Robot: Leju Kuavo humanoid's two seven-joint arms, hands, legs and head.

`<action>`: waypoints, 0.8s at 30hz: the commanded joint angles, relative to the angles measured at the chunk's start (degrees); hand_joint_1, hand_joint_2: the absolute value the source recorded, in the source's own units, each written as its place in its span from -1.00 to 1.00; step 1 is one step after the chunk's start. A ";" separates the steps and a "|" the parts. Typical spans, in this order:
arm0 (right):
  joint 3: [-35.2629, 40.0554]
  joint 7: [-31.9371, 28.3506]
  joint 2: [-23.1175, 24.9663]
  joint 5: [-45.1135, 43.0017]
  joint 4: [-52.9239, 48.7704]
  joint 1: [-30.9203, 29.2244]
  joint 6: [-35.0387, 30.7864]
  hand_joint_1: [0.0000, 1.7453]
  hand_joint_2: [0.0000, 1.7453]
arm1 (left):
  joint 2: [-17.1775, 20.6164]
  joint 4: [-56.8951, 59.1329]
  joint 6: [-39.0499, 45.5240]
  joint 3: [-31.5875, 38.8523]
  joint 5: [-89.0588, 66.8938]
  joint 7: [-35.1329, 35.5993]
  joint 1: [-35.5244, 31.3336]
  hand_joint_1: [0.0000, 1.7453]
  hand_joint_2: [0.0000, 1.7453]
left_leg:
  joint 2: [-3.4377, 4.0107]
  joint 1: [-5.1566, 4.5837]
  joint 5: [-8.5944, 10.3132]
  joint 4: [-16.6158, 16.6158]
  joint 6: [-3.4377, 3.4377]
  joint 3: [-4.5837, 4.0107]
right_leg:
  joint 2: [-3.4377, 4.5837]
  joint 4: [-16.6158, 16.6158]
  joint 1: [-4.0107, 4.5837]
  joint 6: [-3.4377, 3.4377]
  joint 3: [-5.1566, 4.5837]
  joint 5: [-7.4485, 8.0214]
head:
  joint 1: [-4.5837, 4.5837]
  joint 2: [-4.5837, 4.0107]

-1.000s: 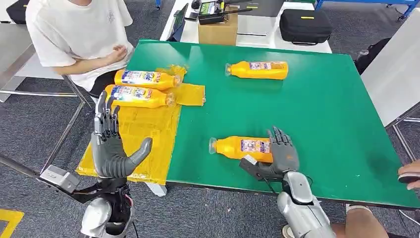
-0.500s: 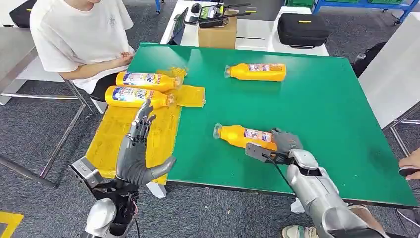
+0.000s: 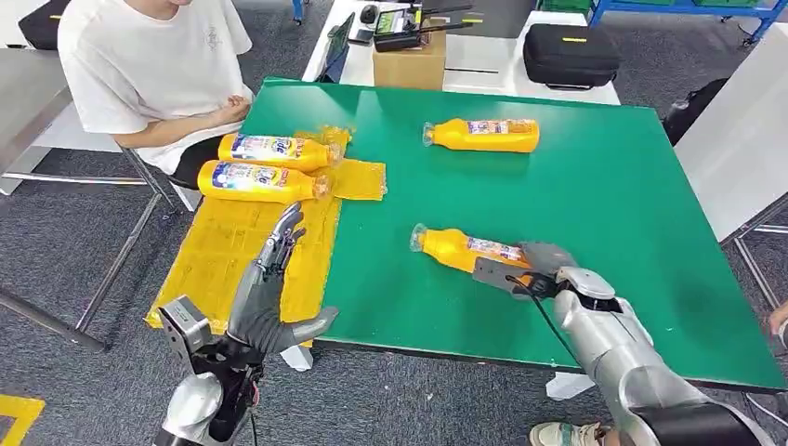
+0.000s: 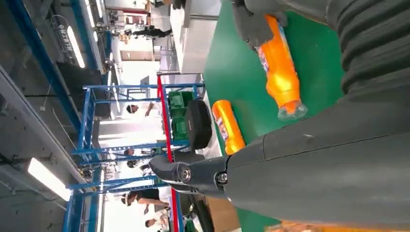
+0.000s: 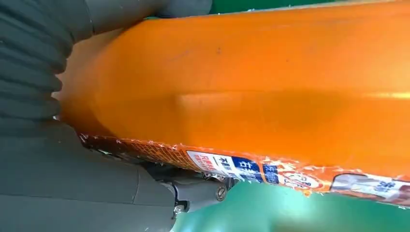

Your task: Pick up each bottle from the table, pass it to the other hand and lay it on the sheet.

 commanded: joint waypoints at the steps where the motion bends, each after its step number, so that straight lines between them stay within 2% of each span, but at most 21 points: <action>1: -8.69 -15.10 1.44 -16.05 -0.63 6.93 -8.39 1.00 1.00 | 2.22 3.12 2.16 -1.14 -2.08 -1.43 -1.55 -1.00 1.00 | -0.14 0.10 0.05 -0.13 -0.10 0.12 | -0.21 -0.17 0.11 -0.14 0.19 0.00 | 0.00 0.00; 4: -12.84 -23.01 5.19 -27.05 -11.39 13.75 -13.80 1.00 1.00 | 1.58 2.18 4.83 -1.29 -4.08 -1.64 -0.40 -1.00 1.00 | 0.03 0.14 -0.02 -0.15 -0.12 0.18 | -0.05 -0.20 0.16 -0.16 0.24 0.01 | 0.02 0.00; 7: -13.32 -23.21 7.67 -35.52 -23.68 19.00 -15.43 1.00 1.00 | 1.00 2.73 4.80 -1.70 -3.88 -1.39 -0.03 -1.00 1.00 | 0.27 0.12 -0.10 -0.11 -0.15 0.05 | 0.19 -0.07 0.14 -0.19 0.13 -0.01 | 0.00 -0.02; 10: -12.61 -23.64 8.35 -39.39 -32.03 21.62 -17.06 1.00 1.00 | 0.39 3.15 5.17 -1.63 -3.99 -1.61 0.33 -1.00 1.00 | 0.15 0.09 -0.10 -0.03 -0.15 -0.21 | 0.06 0.07 0.10 -0.16 -0.20 -0.06 | -0.02 0.00; 12: -12.70 -24.05 8.55 -40.41 -34.10 22.23 -17.22 1.00 1.00 | 0.16 3.33 5.88 -1.66 -4.60 -2.01 0.38 -1.00 1.00 | 0.06 0.10 -0.03 -0.03 -0.11 -0.49 | -0.01 0.09 0.09 -0.10 -0.46 -0.04 | -0.04 0.00; 17: -11.55 -28.85 10.69 -46.26 -48.65 27.82 -18.08 1.00 1.00 | -1.44 5.82 9.09 -3.56 -9.49 -3.60 0.65 -1.00 1.00 | 0.08 0.11 -0.09 -0.01 -0.11 -0.62 | -0.02 0.12 0.08 -0.09 -0.56 -0.11 | 0.00 0.00; 24: -11.02 -28.38 10.57 -46.30 -50.33 28.68 -18.15 1.00 1.00 | -1.55 6.12 9.37 -3.94 -9.94 -3.80 0.69 -1.00 1.00 | 0.03 0.05 -0.05 -0.04 -0.11 -0.78 | -0.05 0.06 0.03 -0.10 -0.71 -0.06 | -0.02 0.00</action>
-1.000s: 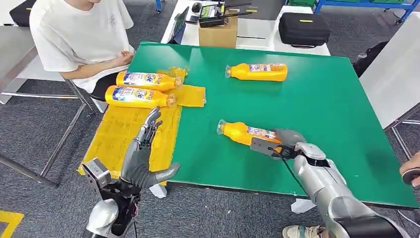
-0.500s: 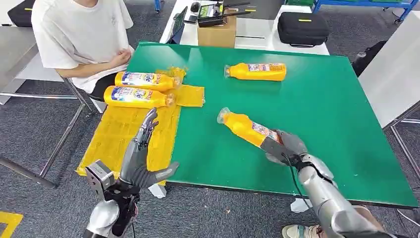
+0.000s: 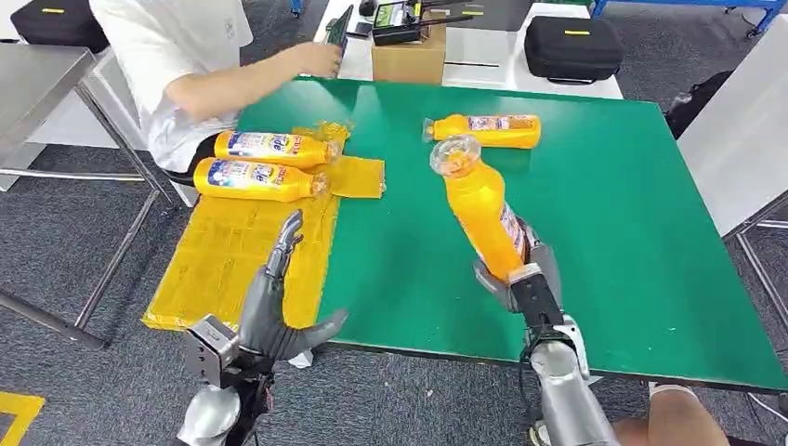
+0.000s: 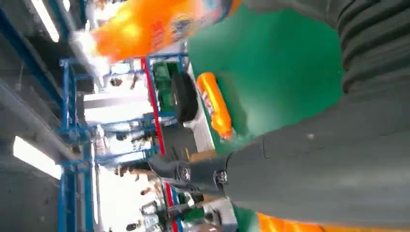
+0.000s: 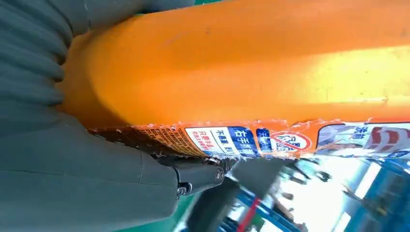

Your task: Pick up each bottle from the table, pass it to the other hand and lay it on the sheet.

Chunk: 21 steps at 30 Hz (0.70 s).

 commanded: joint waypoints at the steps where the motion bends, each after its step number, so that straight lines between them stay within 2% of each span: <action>1: -0.29 0.01 0.91 -0.40 -8.31 2.10 -0.05 1.00 1.00 | -0.02 4.30 0.23 -1.67 -0.43 -0.08 -0.99 -1.00 1.00 | 0.03 0.03 -0.08 -0.02 -0.09 0.22 | -0.04 0.00 0.05 -0.14 0.22 -0.09 | 0.00 0.02; 3: -0.29 0.01 0.91 -0.40 -8.31 2.10 -0.05 1.00 1.00 | -0.02 4.30 0.23 -1.67 -0.43 -0.08 -0.99 -1.00 1.00 | 0.05 0.01 -0.02 -0.03 -0.05 0.08 | 0.00 -0.02 0.02 -0.08 0.07 -0.03 | 0.00 0.02; 4: 0.24 -2.36 1.46 -2.29 -8.77 2.25 0.99 1.00 1.00 | 1.39 4.22 -2.34 -3.74 -1.75 -0.33 -1.06 -1.00 1.00 | 0.11 0.05 -0.10 -0.01 -0.10 0.23 | 0.03 -0.02 0.07 -0.15 0.22 -0.08 | 0.02 0.02; 5: 4.02 -3.37 0.31 -1.88 -9.29 2.02 5.27 1.00 1.00 | 3.98 5.00 -8.63 -7.19 -2.13 -1.64 -1.67 -1.00 1.00 | 0.11 0.03 -0.08 -0.05 -0.09 0.22 | 0.03 -0.03 0.05 -0.13 0.20 -0.07 | 0.00 0.02; 6: 9.01 -4.18 -1.86 1.61 -8.56 1.20 8.15 1.00 1.00 | 4.44 5.85 -12.21 -7.72 -0.50 -1.70 -1.64 -1.00 1.00 | 0.11 0.03 -0.07 -0.05 -0.08 0.19 | 0.03 -0.02 0.05 -0.13 0.15 -0.06 | 0.00 0.02; 7: 12.26 -7.37 -2.71 3.60 -8.17 1.12 9.21 1.00 1.00 | 4.42 6.60 -13.14 -8.50 -0.89 -2.45 -2.03 -1.00 1.00 | 0.09 -0.01 -0.02 -0.06 -0.04 0.13 | 0.04 -0.03 0.01 -0.08 0.09 -0.02 | 0.00 0.02; 8: 14.86 -6.76 -2.92 4.99 -7.00 0.94 10.77 1.00 1.00 | 4.39 7.06 -12.70 -9.42 -2.73 -3.58 -2.49 -1.00 1.00 | 0.16 0.02 -0.06 -0.07 -0.07 0.23 | 0.09 -0.04 0.04 -0.12 0.17 -0.05 | 0.00 0.02; 9: 18.24 -7.02 -2.38 10.77 -6.56 0.90 6.43 1.00 1.00 | 3.72 7.08 -12.20 -9.43 -3.27 -3.64 -2.57 -1.00 1.00 | 0.12 0.02 -0.05 -0.07 -0.05 0.20 | 0.07 -0.05 0.04 -0.10 0.18 -0.03 | 0.02 0.02; 10: 19.47 -6.71 -1.48 11.66 -6.18 0.98 5.64 1.00 1.00 | 2.81 6.95 -12.02 -8.86 -2.38 -3.49 -2.58 -1.00 1.00 | 0.23 0.04 -0.11 -0.09 -0.08 0.32 | 0.16 -0.06 0.06 -0.13 0.27 -0.07 | 0.00 0.02; 13: 24.03 -7.68 -0.29 8.72 -6.31 0.73 8.41 1.00 1.00 | 0.25 6.51 -15.61 -6.67 7.47 -1.80 -3.90 -1.00 1.00 | 0.37 0.06 -0.15 -0.05 -0.12 0.32 | 0.24 -0.03 0.09 -0.15 0.22 -0.07 | 0.00 0.02; 17: 25.97 -9.49 -0.34 8.31 -5.99 0.74 8.50 1.00 1.00 | -0.28 5.52 -18.14 -5.08 14.25 0.25 -5.54 -1.00 1.00 | 0.10 0.07 -0.06 -0.02 -0.10 0.11 | 0.04 0.00 0.08 -0.12 0.05 -0.06 | 0.02 0.00; 21: 31.77 -9.92 0.47 10.55 -2.79 -0.29 8.17 1.00 1.00 | 0.14 4.67 -16.33 -5.80 14.34 1.52 -7.98 -1.00 1.00 | 0.13 0.05 -0.03 -0.03 -0.07 0.03 | 0.08 0.01 0.04 -0.09 -0.02 -0.02 | 0.02 0.02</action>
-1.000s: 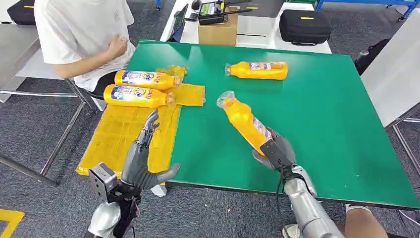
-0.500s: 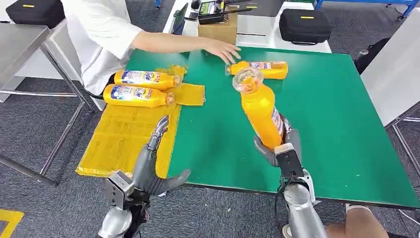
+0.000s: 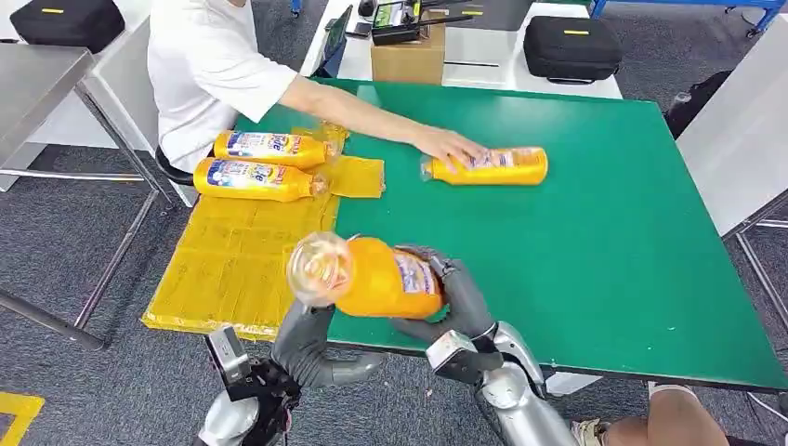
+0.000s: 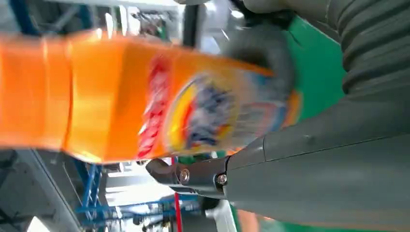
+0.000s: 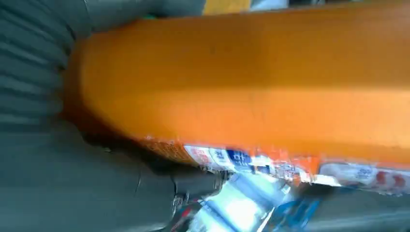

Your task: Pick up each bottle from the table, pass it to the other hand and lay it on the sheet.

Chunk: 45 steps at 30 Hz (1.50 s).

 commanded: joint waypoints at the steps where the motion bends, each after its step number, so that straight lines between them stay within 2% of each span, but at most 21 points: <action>1: 13.70 -0.98 0.08 2.16 6.45 -3.57 -0.02 1.00 1.00 | 0.10 1.77 0.90 -0.16 2.60 2.14 -5.97 -1.00 1.00 | 0.16 0.05 -0.09 0.00 -0.09 0.22 | 0.09 -0.02 0.07 -0.13 0.20 -0.05 | 0.02 0.00; 6: 13.46 -1.16 2.96 0.09 10.53 -3.07 -2.53 1.00 1.00 | -0.95 3.80 4.27 -0.82 3.40 4.56 -6.00 -1.00 1.00 | 0.13 0.04 -0.10 -0.04 -0.08 0.28 | 0.08 -0.06 0.07 -0.12 0.28 -0.06 | 0.00 0.00; 10: 14.31 -0.94 3.23 -1.29 9.83 -1.83 -2.56 1.00 1.00 | -1.26 4.83 7.55 -0.63 3.74 4.30 -6.80 -1.00 1.00 | -0.05 0.07 -0.08 -0.05 -0.10 0.29 | -0.13 -0.08 0.10 -0.14 0.33 -0.10 | 0.00 0.00; 11: 14.31 -0.94 3.23 -1.29 9.83 -1.83 -2.56 1.00 1.00 | -1.26 4.83 7.55 -0.63 3.74 4.30 -6.80 -1.00 1.00 | 0.01 0.13 -0.21 -0.04 -0.18 0.56 | -0.12 -0.09 0.17 -0.26 0.60 -0.22 | 0.00 0.00; 12: 14.31 -0.94 3.23 -1.29 9.83 -1.83 -2.56 1.00 1.00 | -1.26 4.83 7.55 -0.63 3.74 4.30 -6.80 -1.00 1.00 | 0.02 0.04 -0.08 -0.05 -0.08 0.27 | -0.03 -0.07 0.07 -0.12 0.28 -0.07 | 0.02 0.00; 14: 14.34 -0.76 3.22 -1.70 9.96 -1.91 -2.37 1.00 1.00 | -1.13 4.23 7.64 -0.82 3.83 4.21 -6.68 -1.00 1.00 | 0.05 0.04 -0.09 -0.05 -0.08 0.28 | -0.03 -0.06 0.07 -0.12 0.29 -0.08 | 0.00 0.00; 15: 14.24 -0.55 3.22 -2.08 10.13 -2.03 -2.41 1.00 1.00 | -1.08 4.05 7.61 -1.19 3.84 4.19 -6.69 -0.30 1.00 | 0.06 0.07 -0.13 -0.04 -0.11 0.36 | -0.04 -0.06 0.10 -0.16 0.36 -0.12 | 0.00 0.00; 16: 13.90 -0.28 3.34 -2.51 10.27 -2.10 -2.62 1.00 1.00 | -0.87 4.11 6.71 -1.70 4.60 4.16 -6.71 1.00 1.00 | 0.01 0.04 -0.08 -0.03 -0.08 0.24 | -0.07 -0.04 0.07 -0.12 0.24 -0.09 | 0.00 0.00; 17: 13.47 0.01 3.49 -2.84 10.34 -2.08 -2.84 0.44 1.00 | -0.79 4.25 6.14 -1.78 5.35 4.34 -6.61 1.00 1.00 | 0.00 0.07 -0.12 -0.03 -0.10 0.34 | -0.10 -0.05 0.10 -0.16 0.35 -0.14 | 0.02 0.00; 18: 12.92 0.55 3.59 -3.01 10.42 -2.04 -3.34 -0.44 1.00 | -0.69 4.53 4.91 -1.82 7.13 5.00 -6.44 1.00 1.00 | 0.00 0.05 -0.08 -0.03 -0.08 0.26 | -0.07 -0.05 0.08 -0.13 0.27 -0.09 | 0.00 0.00; 19: 12.38 1.12 3.73 -2.84 10.47 -1.93 -4.31 -1.00 1.00 | -0.67 4.77 4.15 -1.75 8.31 5.42 -6.33 1.00 1.00 | 0.04 0.06 -0.12 -0.03 -0.09 0.36 | -0.05 -0.05 0.09 -0.15 0.36 -0.12 | 0.00 0.00; 20: 11.75 1.47 3.96 -2.33 10.52 -1.55 -5.75 -1.00 1.00 | -0.46 4.89 3.47 -1.62 9.63 6.04 -6.10 1.00 1.00 | -0.01 0.00 0.00 -0.04 -0.03 0.08 | -0.05 -0.04 0.01 -0.05 0.07 -0.01 | 0.00 0.00; 21: 11.29 1.79 4.13 -2.51 10.55 -1.32 -6.25 -1.00 1.00 | -0.37 4.97 3.17 -1.40 10.36 6.32 -5.92 1.00 1.00 | 0.03 0.05 -0.10 -0.04 -0.09 0.32 | -0.06 -0.07 0.07 -0.13 0.32 -0.10 | 0.02 0.00; 22: 10.85 2.12 4.25 -2.13 10.43 -1.00 -7.35 -1.00 -1.00 | -0.37 5.12 3.07 -1.10 11.13 6.95 -5.79 1.00 1.00 | 0.02 0.04 -0.09 -0.06 -0.09 0.32 | -0.06 -0.08 0.06 -0.14 0.32 -0.09 | 0.02 0.00; 27: 9.31 2.26 4.75 -0.78 9.63 0.56 -13.63 -1.00 -1.00 | -0.61 7.32 7.09 1.76 13.40 10.96 -6.85 1.00 1.00 | 0.03 0.00 -0.05 -0.07 -0.07 0.23 | -0.03 -0.06 0.02 -0.10 0.20 -0.06 | 0.00 -0.02; 34: 9.67 2.10 4.28 -1.12 8.83 1.04 -15.85 -1.00 -1.00 | 0.90 8.86 11.76 5.39 11.63 10.69 -9.02 1.00 1.00 | 0.00 -0.01 0.00 -0.06 -0.05 0.11 | -0.03 -0.05 0.01 -0.07 0.09 -0.01 | 0.02 0.00; 37: 9.25 1.21 4.05 -0.68 8.15 1.42 -18.70 -1.00 -1.00 | 2.79 9.23 17.57 6.71 3.64 8.86 -10.71 1.00 1.00 | 0.06 0.04 -0.06 -0.06 -0.10 0.28 | -0.02 -0.06 0.07 -0.14 0.26 -0.06 | 0.02 0.00; 38: 9.08 0.85 3.87 -0.04 7.45 1.67 -20.26 -1.00 -1.00 | 4.00 9.94 22.09 6.84 -4.11 7.88 -11.93 1.00 1.00 | 0.06 0.04 -0.06 -0.04 -0.10 0.24 | -0.01 -0.04 0.07 -0.14 0.22 -0.05 | 0.02 0.00; 42: 8.21 1.26 2.61 0.90 4.41 2.90 -20.40 -1.00 -1.00 | 5.80 12.86 25.42 11.78 -17.53 9.32 -14.42 1.00 1.00 | 0.07 0.05 -0.05 -0.06 -0.12 0.28 | -0.04 -0.04 0.08 -0.17 0.25 -0.06 | 0.00 0.00; 45: 7.47 1.26 1.62 1.55 3.66 3.52 -20.57 -1.00 -1.00 | 7.14 14.63 26.84 14.86 -22.13 9.56 -15.95 1.00 1.00 | -0.03 0.05 0.00 -0.07 -0.09 0.21 | -0.08 -0.05 0.05 -0.11 0.20 -0.05 | 0.02 0.00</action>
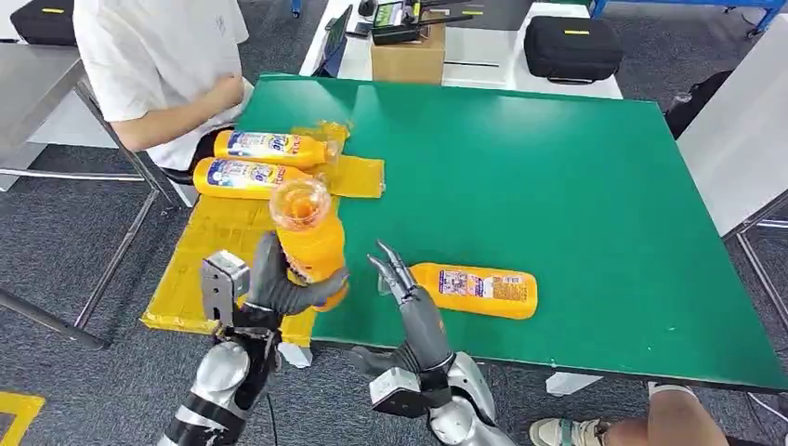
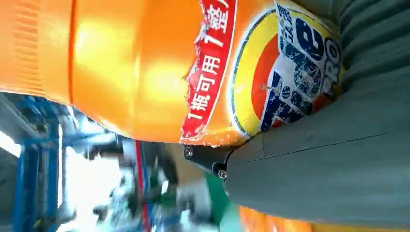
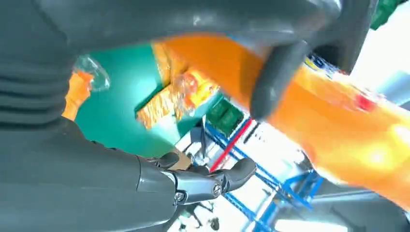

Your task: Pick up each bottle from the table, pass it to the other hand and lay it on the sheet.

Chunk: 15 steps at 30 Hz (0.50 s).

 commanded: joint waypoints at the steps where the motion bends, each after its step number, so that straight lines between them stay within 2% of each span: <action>1: -1.87 0.23 -3.16 1.48 -2.77 1.10 -0.54 -1.00 -1.00 | 5.58 9.57 3.78 9.28 -14.61 1.00 -7.45 1.00 1.00 | 0.04 0.03 -0.03 -0.06 -0.05 0.17 | -0.01 -0.05 0.04 -0.08 0.17 -0.03 | 0.02 -0.02; 4: -3.01 0.01 -3.28 1.55 -3.34 1.62 -0.20 -1.00 -1.00 | 6.81 12.22 5.44 11.41 -20.90 1.52 -9.05 1.00 1.00 | 0.06 0.07 -0.09 -0.03 -0.08 0.28 | -0.04 -0.02 0.07 -0.14 0.29 -0.10 | 0.02 0.00; 6: -3.51 -0.63 -3.33 1.15 -3.90 1.76 0.35 -1.00 -1.00 | 9.18 15.46 7.60 11.01 -28.59 1.67 -10.49 1.00 1.00 | 0.06 0.05 -0.06 -0.07 -0.09 0.26 | -0.03 -0.04 0.05 -0.13 0.26 -0.07 | 0.02 0.00; 13: -3.74 -0.59 -3.18 1.13 -4.22 1.89 0.57 -1.00 -1.00 | 8.76 16.70 7.35 12.27 -29.22 0.40 -10.72 1.00 1.00 | 0.15 0.05 -0.04 -0.03 -0.07 0.16 | 0.00 -0.03 0.06 -0.09 0.14 -0.04 | 0.04 0.00; 15: -3.60 -1.04 -3.15 0.75 -4.46 1.72 1.69 -1.00 -1.00 | 11.72 21.37 8.10 9.02 -39.87 4.93 -12.71 1.00 1.00 | 0.09 0.05 -0.07 -0.04 -0.07 0.23 | -0.07 -0.03 0.05 -0.11 0.22 -0.09 | 0.02 0.00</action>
